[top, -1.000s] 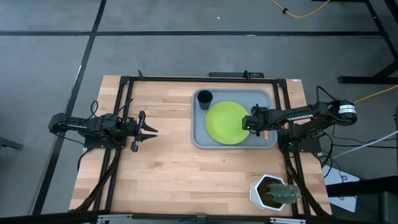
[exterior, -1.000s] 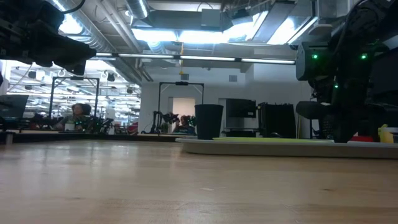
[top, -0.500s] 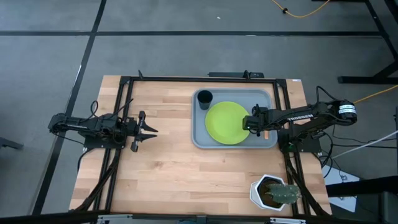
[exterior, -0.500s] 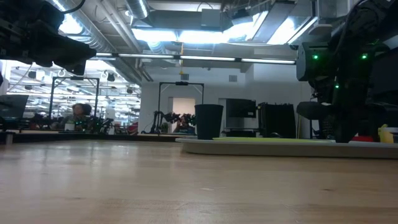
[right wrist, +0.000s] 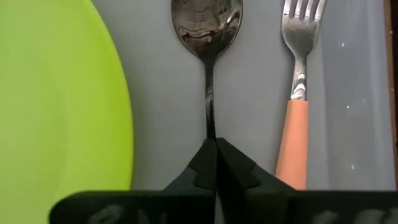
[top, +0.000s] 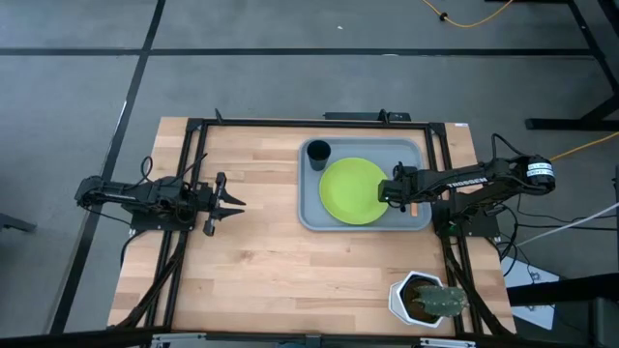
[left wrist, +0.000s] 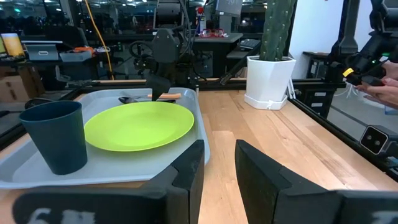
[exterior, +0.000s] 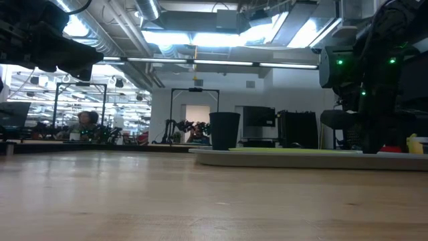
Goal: Pick and place plate/cup/fork/spoon on tray
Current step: Put the black spoon on the gray serving tray to the right of the light green plate
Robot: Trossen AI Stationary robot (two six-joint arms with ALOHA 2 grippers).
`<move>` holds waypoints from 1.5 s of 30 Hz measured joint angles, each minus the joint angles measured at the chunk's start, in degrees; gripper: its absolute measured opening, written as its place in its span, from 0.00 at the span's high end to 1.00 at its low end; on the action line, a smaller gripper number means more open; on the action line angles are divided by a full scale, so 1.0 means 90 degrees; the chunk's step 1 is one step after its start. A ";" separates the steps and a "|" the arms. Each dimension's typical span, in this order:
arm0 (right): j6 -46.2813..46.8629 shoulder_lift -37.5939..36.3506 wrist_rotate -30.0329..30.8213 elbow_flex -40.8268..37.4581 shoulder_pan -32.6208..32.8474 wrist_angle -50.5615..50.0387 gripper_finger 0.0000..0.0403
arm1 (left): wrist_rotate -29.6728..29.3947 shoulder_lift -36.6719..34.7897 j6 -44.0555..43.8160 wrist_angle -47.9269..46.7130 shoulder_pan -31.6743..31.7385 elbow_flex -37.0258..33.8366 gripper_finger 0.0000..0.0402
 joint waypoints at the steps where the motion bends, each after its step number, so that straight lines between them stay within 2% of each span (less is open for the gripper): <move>1: 0.0000 0.0000 0.0000 0.0000 0.0000 -0.0001 0.99 | 0.0000 0.0000 0.0000 0.0000 0.0000 0.0000 0.79; 23: -0.0146 0.0000 -0.0011 0.0002 0.0000 -0.0090 0.99 | -0.0001 -0.0002 0.0000 0.0000 -0.0001 -0.0001 0.79; 30: -0.0304 0.0000 -0.0039 0.0010 0.0002 -0.0029 0.96 | 0.0000 -0.0002 0.0000 0.0000 0.0000 0.0000 0.79; 45: -0.0010 0.0000 -0.0063 0.0010 0.0002 -0.0094 0.95 | -0.0002 -0.0001 0.0000 0.0000 0.0002 0.0000 0.79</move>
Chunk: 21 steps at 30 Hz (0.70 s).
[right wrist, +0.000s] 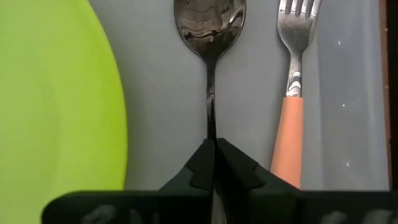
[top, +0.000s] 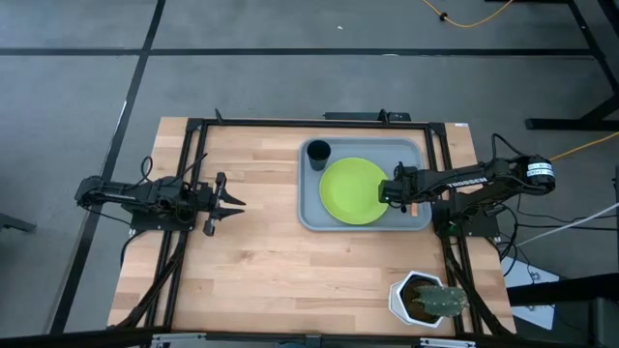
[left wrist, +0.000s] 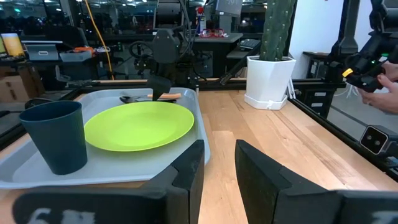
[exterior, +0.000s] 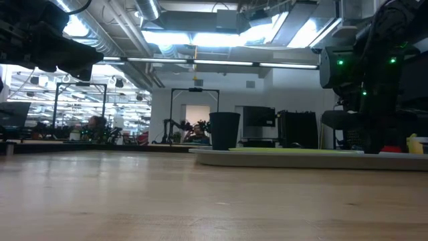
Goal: Pick and place plate/cup/fork/spoon on tray
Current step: Put the black spoon on the gray serving tray to the right of the light green plate
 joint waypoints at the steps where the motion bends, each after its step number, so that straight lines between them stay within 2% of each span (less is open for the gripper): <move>1: 0.0003 0.0000 0.0000 0.0000 0.0000 0.0003 0.95 | 0.0000 0.0000 0.0000 0.0000 -0.0001 -0.0002 0.79; 17: 0.0020 0.0024 0.0001 -0.0002 0.0000 -0.0009 0.95 | 0.0000 0.0001 0.0000 0.0000 -0.0002 -0.0002 0.79; 21: 0.0032 0.0024 -0.0002 -0.0002 0.0000 -0.0012 0.91 | 0.0000 0.0001 0.0000 0.0000 0.0000 0.0000 0.79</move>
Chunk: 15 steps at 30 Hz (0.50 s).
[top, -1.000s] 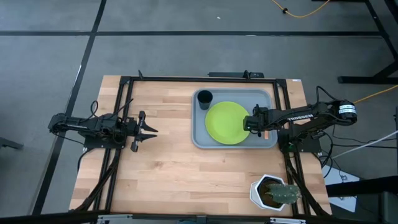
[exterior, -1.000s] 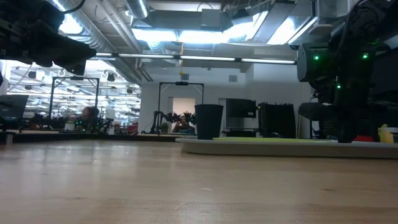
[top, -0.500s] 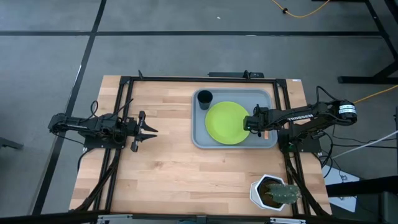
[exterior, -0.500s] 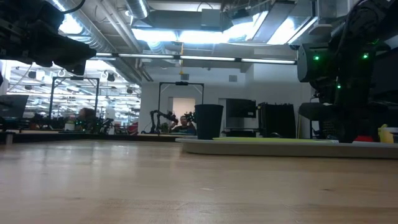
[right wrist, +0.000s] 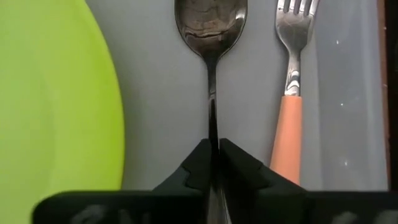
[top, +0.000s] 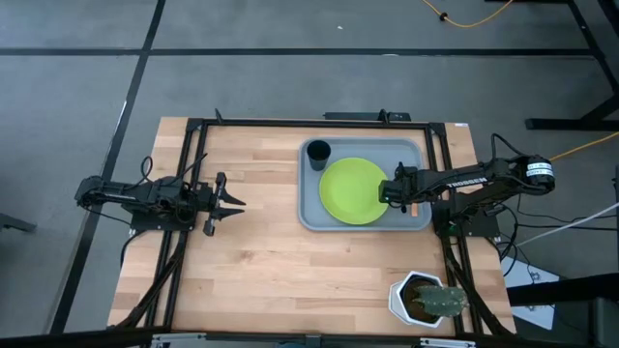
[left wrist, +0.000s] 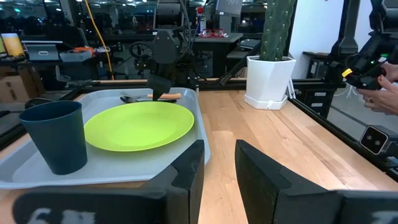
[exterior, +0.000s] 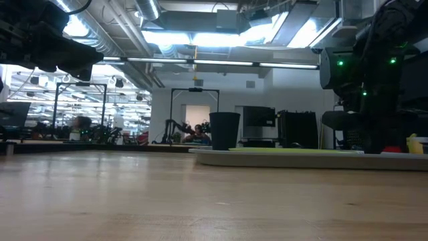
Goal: Pick and place plate/cup/fork/spoon on tray
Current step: Put the black spoon on the gray serving tray to the right of the light green plate, then adjust the orange fork on the gray serving tray
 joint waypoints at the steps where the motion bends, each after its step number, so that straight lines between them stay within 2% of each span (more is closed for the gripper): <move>1: -0.0002 0.0000 0.0000 0.0000 0.0000 -0.0011 0.89 | 0.0001 -0.0002 0.0000 0.0000 -0.0002 0.0000 0.79; 8: -0.0026 0.0002 -0.0011 -0.0007 0.0000 -0.0221 0.76 | 0.0000 -0.0002 0.0000 0.0000 -0.0002 -0.0002 0.79; 15: -0.0034 -0.0036 0.0034 -0.0007 0.0005 -0.0225 0.74 | 0.0002 -0.0002 0.0000 0.0000 0.0000 0.0000 0.79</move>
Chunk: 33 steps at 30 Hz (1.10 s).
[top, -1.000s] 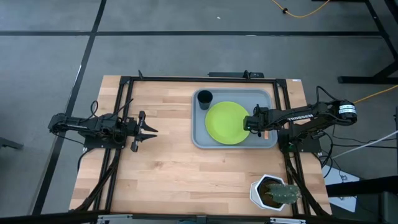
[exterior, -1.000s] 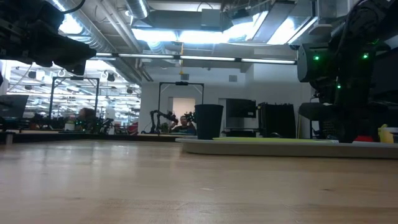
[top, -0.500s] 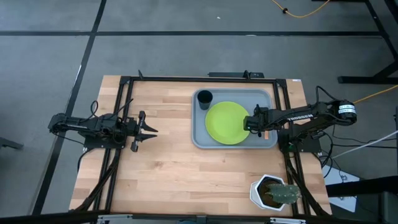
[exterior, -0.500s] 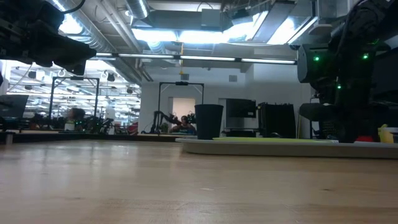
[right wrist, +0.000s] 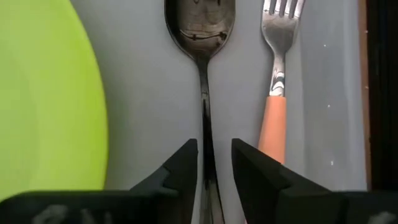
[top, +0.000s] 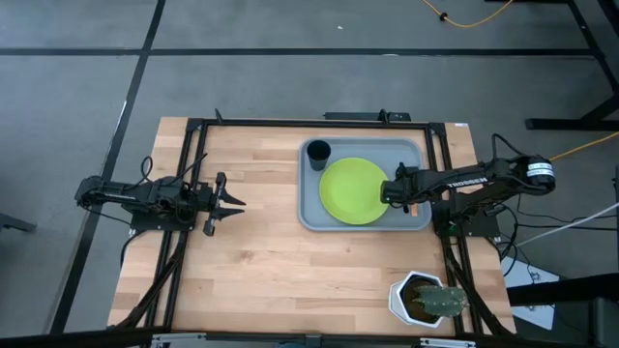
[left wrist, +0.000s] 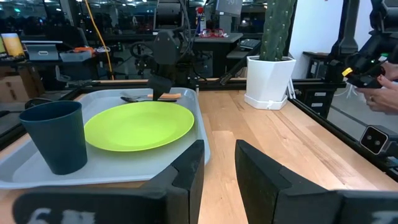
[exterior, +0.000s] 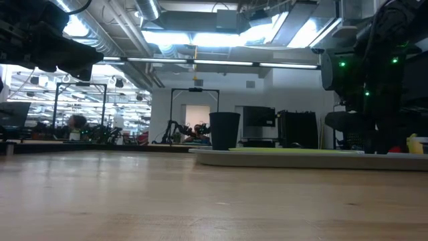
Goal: Pick and place plate/cup/fork/spoon on tray
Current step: Adjust the orange fork on the gray serving tray
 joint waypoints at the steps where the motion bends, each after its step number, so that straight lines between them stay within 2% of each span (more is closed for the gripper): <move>1: 0.0000 -0.0015 0.0000 0.0000 0.0000 0.0000 0.74 | -0.0002 0.0001 0.0000 0.0000 0.0000 0.0000 0.79; 10: -0.0001 -0.0322 0.0019 0.0000 0.0000 0.0019 0.74 | -0.0002 0.0002 0.0000 0.0000 -0.0002 0.0000 0.79; 23: 0.0012 -0.1296 0.0235 0.0002 0.0000 -0.0840 0.74 | -0.0002 0.0002 0.0000 0.0000 0.0000 0.0000 0.79; 33: 0.0306 -0.1085 -0.0467 0.0005 0.0003 -0.0846 0.74 | 0.0000 0.0000 0.0000 0.0000 -0.0001 0.0000 0.79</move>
